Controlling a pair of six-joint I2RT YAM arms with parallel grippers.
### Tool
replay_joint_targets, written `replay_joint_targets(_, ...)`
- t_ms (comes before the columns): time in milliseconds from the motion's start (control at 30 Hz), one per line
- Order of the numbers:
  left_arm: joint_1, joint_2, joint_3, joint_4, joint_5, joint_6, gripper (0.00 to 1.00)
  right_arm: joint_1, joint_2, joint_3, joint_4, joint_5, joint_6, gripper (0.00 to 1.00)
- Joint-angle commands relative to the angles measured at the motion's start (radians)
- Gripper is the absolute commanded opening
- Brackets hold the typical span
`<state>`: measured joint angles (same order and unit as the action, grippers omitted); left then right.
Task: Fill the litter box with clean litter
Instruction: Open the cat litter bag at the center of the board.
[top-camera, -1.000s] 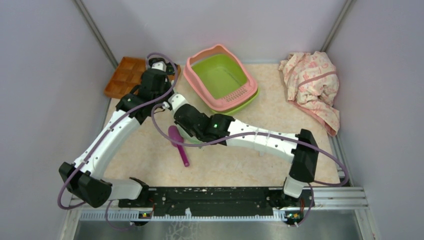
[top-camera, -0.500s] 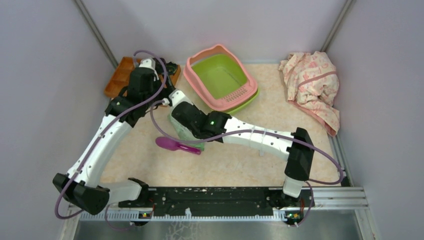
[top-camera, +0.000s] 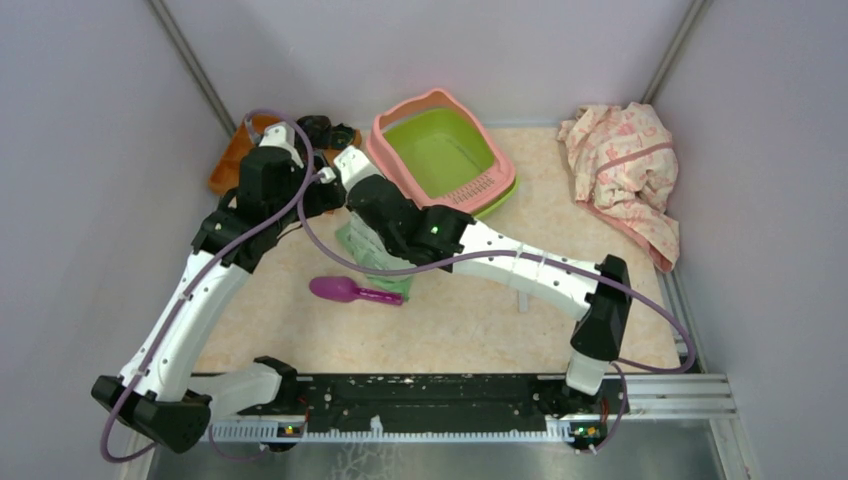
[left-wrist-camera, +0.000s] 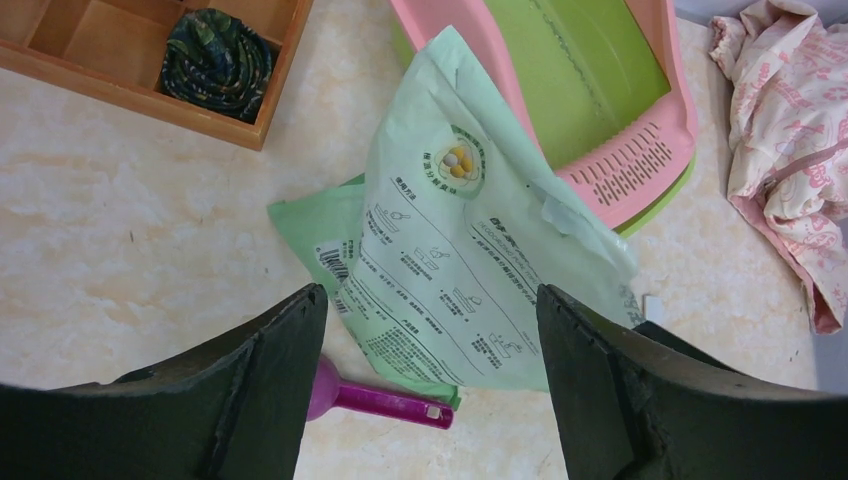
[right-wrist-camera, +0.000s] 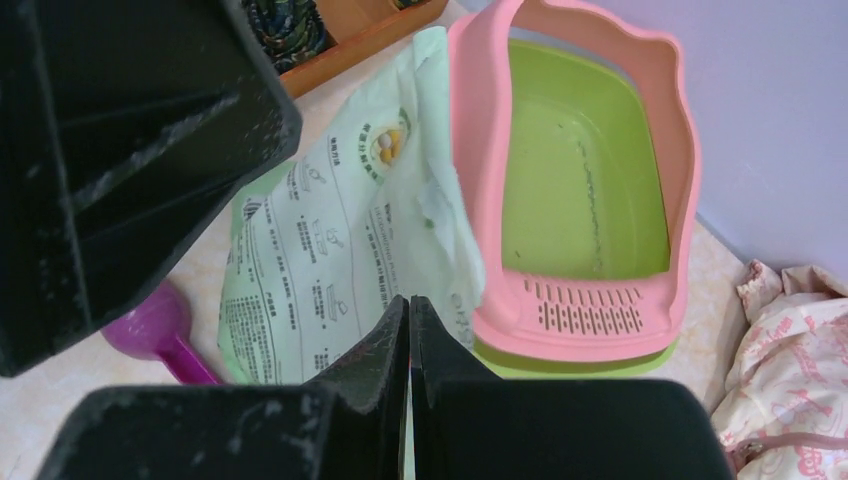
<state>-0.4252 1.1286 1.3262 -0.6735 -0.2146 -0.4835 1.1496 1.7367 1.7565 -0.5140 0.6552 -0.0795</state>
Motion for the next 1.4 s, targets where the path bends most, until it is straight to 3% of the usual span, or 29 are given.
replay_joint_targets(0, 0.0, -0.04, -0.043, 0.001, 0.021, -0.023, 0.82, 0.002, -0.031, 0.048, 0.06, -0.005, -0.032, 0.0)
replay_joint_targets(67, 0.0, -0.045, -0.054, -0.002, 0.024, -0.026, 0.82, -0.008, -0.039, 0.039, 0.036, -0.041, -0.001, 0.0)
replay_joint_targets(133, 0.0, -0.048, -0.059, -0.004, 0.025, -0.025, 0.82, -0.048, -0.074, 0.021, 0.01, -0.127, 0.045, 0.1)
replay_joint_targets(267, 0.0, -0.041, -0.061, 0.0, 0.03, -0.021, 0.82, -0.19, -0.18, -0.025, -0.035, -0.464, 0.157, 0.35)
replay_joint_targets(333, 0.001, -0.032, -0.063, 0.009, 0.036, -0.02, 0.82, -0.218, -0.19, -0.016, -0.082, -0.537, 0.157, 0.41)
replay_joint_targets(467, 0.0, -0.013, -0.065, 0.022, 0.044, -0.02, 0.82, -0.217, -0.169, 0.002, -0.178, -0.536, 0.147, 0.42)
replay_joint_targets(800, 0.0, 0.005, -0.069, 0.032, 0.044, -0.016, 0.82, -0.206, -0.233, -0.09, -0.169, -0.577, 0.147, 0.4)
replay_joint_targets(1367, 0.0, 0.025, -0.047, 0.031, 0.036, -0.01, 0.84, -0.197, -0.172, -0.148, -0.106, -0.577, 0.148, 0.4)
